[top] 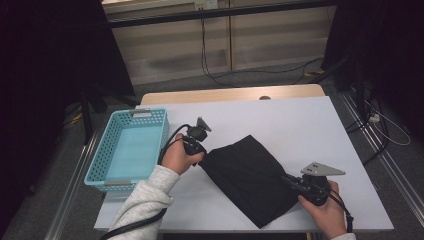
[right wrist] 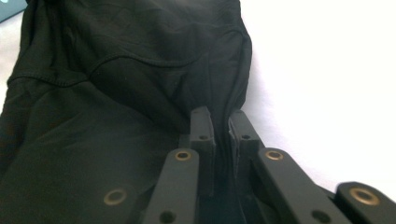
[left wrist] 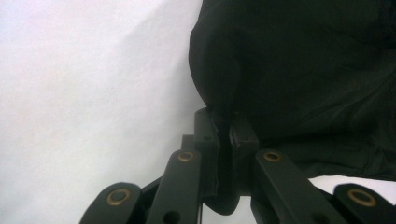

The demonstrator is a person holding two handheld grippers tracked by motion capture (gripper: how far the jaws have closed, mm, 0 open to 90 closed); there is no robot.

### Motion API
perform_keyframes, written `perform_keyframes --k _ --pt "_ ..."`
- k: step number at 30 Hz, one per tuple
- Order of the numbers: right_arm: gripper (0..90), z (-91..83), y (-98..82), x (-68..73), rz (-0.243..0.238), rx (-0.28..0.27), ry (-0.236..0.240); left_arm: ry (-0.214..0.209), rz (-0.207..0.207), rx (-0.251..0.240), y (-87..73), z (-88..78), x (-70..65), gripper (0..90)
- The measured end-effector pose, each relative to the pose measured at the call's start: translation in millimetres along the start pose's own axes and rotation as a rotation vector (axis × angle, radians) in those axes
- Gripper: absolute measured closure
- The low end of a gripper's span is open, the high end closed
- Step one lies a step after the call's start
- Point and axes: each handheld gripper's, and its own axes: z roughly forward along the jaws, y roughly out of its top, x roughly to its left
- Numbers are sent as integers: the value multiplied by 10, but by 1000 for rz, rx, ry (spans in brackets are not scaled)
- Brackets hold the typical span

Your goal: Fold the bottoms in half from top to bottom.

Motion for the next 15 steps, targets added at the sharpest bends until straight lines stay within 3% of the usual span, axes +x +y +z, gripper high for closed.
perform_keyframes --k 15 --pt "828 33 59 96 -15 -27 1 7 8 29 88 -157 60 847"
